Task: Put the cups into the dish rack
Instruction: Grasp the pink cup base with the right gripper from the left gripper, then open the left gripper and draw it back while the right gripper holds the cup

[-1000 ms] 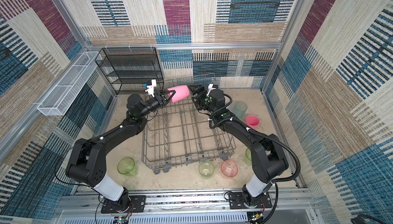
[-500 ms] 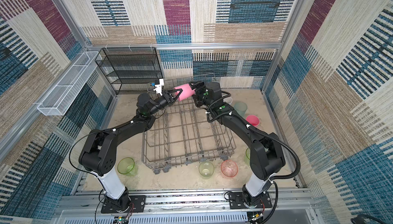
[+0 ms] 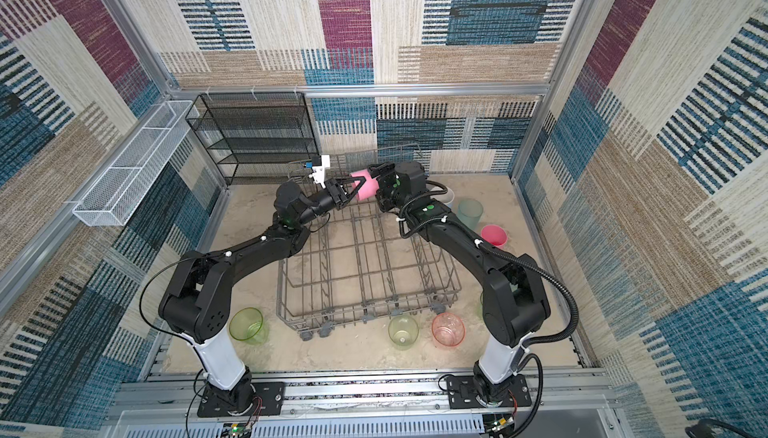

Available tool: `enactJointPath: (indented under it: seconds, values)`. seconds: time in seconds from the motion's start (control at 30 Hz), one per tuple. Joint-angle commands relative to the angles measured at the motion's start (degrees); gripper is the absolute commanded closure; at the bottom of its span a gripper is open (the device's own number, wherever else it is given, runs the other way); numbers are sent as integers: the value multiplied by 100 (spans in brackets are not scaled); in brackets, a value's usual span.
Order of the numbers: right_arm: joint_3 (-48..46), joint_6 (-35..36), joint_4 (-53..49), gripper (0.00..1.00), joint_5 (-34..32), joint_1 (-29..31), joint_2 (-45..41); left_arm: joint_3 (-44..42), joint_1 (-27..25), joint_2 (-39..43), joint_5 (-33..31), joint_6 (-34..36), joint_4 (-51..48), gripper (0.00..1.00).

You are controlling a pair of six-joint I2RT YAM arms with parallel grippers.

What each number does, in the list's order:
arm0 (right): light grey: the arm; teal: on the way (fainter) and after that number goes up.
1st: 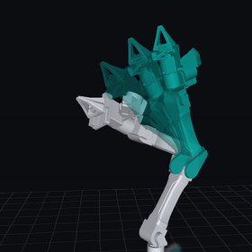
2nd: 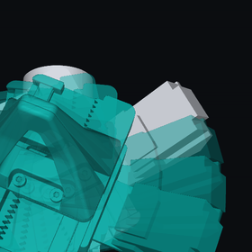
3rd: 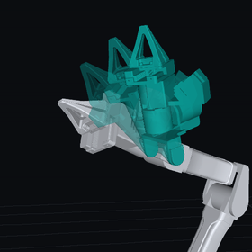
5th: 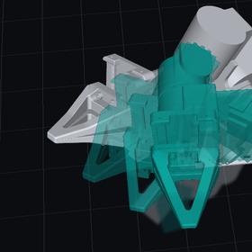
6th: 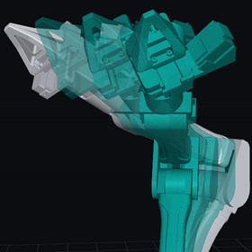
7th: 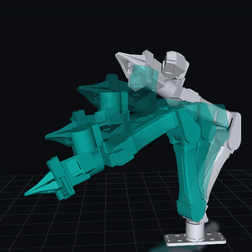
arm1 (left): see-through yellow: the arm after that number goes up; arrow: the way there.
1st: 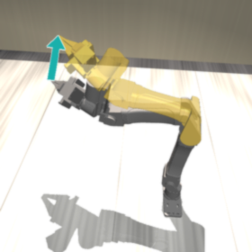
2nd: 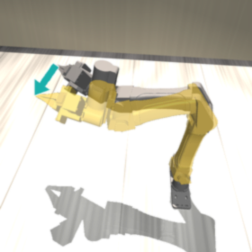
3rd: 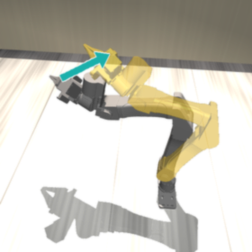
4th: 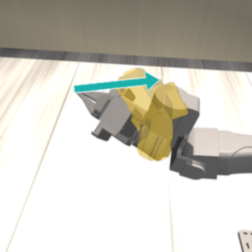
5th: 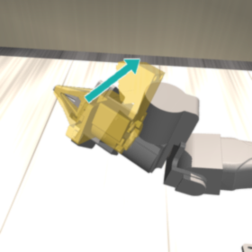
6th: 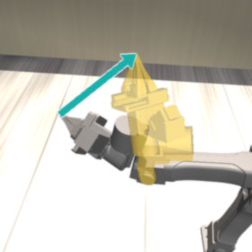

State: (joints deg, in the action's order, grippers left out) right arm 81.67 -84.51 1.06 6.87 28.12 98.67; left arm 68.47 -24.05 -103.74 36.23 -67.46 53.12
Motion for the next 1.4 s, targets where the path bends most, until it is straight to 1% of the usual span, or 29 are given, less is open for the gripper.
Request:
enactJointPath:
  seconds: [0.0, 0.17, 0.23, 0.33, 0.37, 0.43, 0.5, 0.6, 0.7, 0.73, 0.83, 0.9, 1.1, 1.23, 1.33, 1.37]
  values:
    - [-49, 26, 60, 18, -94, -23, -32, -5, -27, 32, 85, 93, 200, 99]
    - [-193, 22, 158, 24, -84, -30, -63, -104, -30, 68, 85, 177, 131, 97]
    - [-195, 58, 157, 29, -107, -33, -76, -145, -35, 72, 81, 189, 126, 95]
    - [-230, 132, 158, 30, -201, -35, -113, -201, -33, 102, 81, 232, 66, 92]
    - [-248, 165, 174, 33, -262, -30, -137, -224, -32, 125, 86, 262, 31, 91]
    - [-289, 236, 210, 38, -354, -30, -168, -250, -34, 164, 80, 327, -82, 86]
    - [-307, 324, 198, 38, -449, -32, -204, -283, -35, 204, 61, 393, -196, 81]
    - [-334, 550, 193, 38, -608, -35, -232, -305, -25, 303, 15, 554, -476, 69]
    - [-368, 832, 206, 38, -783, -34, -277, -305, -25, 450, -66, 786, -957, 60]
    - [-371, 938, 197, 38, -839, -33, -298, -299, -25, 510, -86, 893, -1176, 59]
    - [-402, 1298, 183, 37, -1113, -19, -387, -277, -28, 682, -192, 1183, -1843, 53]
    - [-422, 1540, 164, 37, -1304, -7, -439, -222, -28, 830, -256, 1438, -2505, 49]
    - [-537, 2314, 187, 37, -2054, 68, -661, 332, -17, 1357, -906, 2596, -4830, 39]
    - [-512, 2969, 180, 36, -2589, 171, -692, 652, -20, 1706, -1301, 3300, -6127, 26]
    - [-440, 3448, 105, 36, -2998, 225, -657, 925, -18, 1916, -1735, 3863, -7120, 15]
    - [-441, 3579, 103, 36, -3116, 237, -657, 989, -12, 1977, -1868, 4029, -7383, 13]
